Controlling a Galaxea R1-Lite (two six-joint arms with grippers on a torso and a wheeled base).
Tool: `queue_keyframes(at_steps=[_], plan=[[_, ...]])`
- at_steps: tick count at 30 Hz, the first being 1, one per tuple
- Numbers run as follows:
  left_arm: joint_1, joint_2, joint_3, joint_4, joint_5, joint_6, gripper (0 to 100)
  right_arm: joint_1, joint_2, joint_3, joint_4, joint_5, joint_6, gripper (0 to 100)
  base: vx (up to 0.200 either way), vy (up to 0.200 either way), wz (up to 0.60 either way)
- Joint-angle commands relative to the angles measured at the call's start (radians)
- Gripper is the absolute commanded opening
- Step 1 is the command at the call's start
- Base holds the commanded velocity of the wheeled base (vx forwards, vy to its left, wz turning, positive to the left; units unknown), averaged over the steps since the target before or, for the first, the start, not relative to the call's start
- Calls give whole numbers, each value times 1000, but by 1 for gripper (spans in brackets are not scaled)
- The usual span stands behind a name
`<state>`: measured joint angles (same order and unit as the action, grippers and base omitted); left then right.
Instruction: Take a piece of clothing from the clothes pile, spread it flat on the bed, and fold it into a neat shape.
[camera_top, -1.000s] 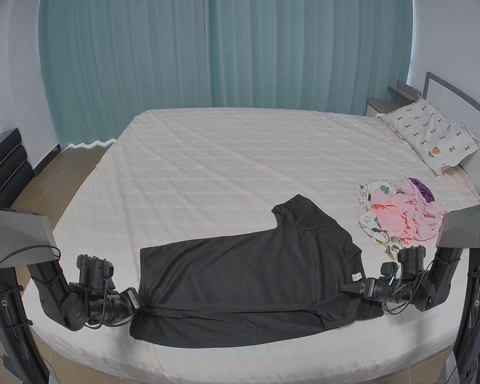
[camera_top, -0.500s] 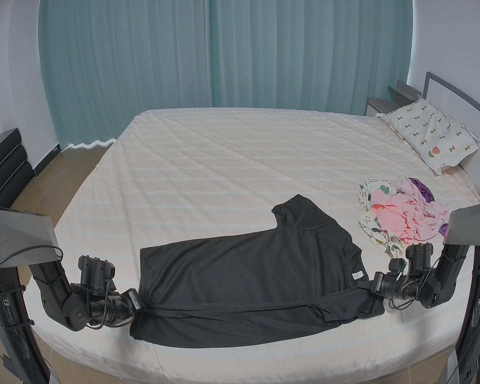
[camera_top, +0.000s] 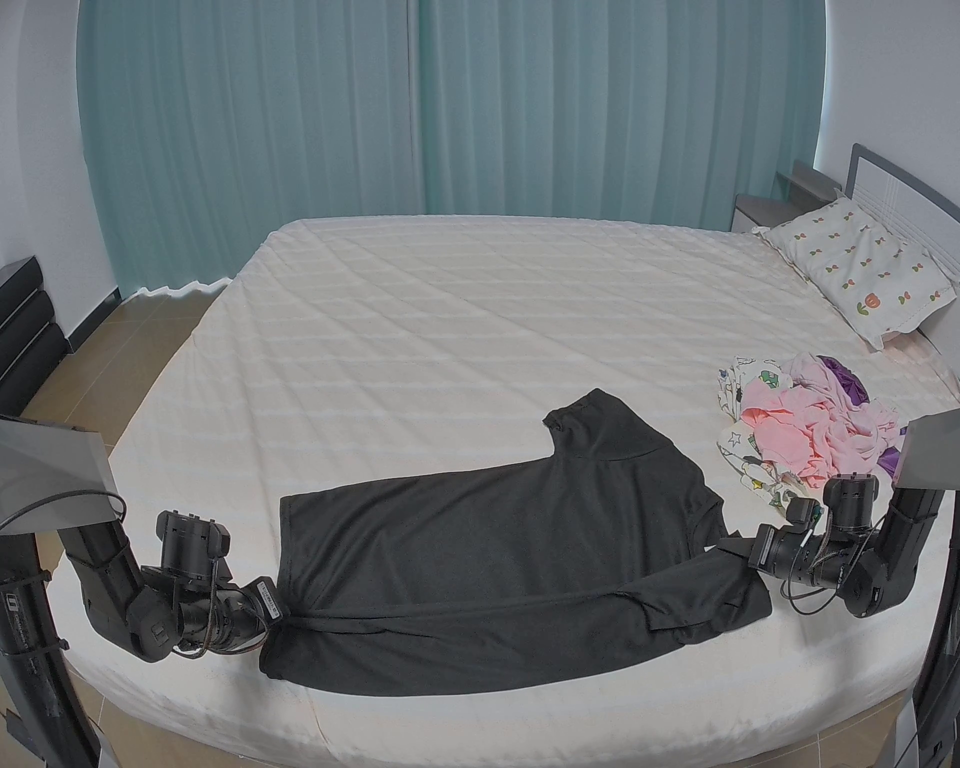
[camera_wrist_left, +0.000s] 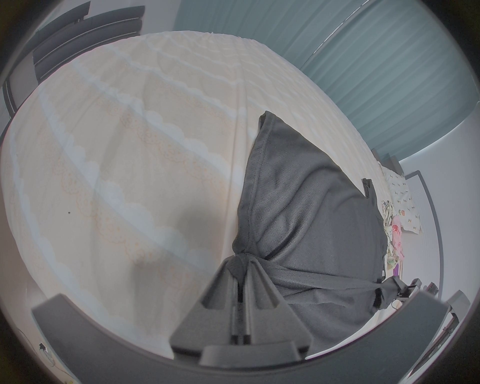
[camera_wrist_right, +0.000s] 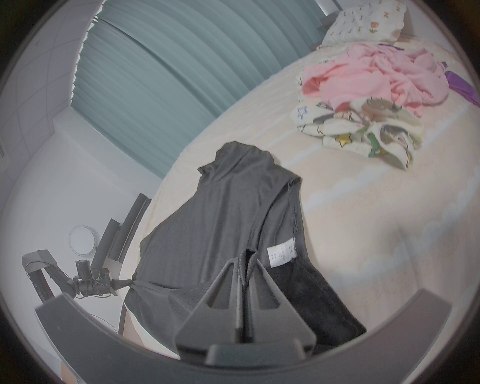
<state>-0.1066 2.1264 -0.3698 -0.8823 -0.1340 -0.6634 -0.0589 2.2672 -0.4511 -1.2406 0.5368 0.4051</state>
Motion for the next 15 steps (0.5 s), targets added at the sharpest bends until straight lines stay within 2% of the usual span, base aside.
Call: queue_keyframes(at_steps=[1,5,15], plan=[[1,0,0,0,1,-1,0,-4,12,22,-42,2,21,0,0,0,0],[10,-3,-11,2,1,-27,0,-7,46,28,-125,-3,37,0,0,0,0],[21,14,-20,0,-12,-38,0,-12,89,9,-134,-9,66,0,0,0,0]])
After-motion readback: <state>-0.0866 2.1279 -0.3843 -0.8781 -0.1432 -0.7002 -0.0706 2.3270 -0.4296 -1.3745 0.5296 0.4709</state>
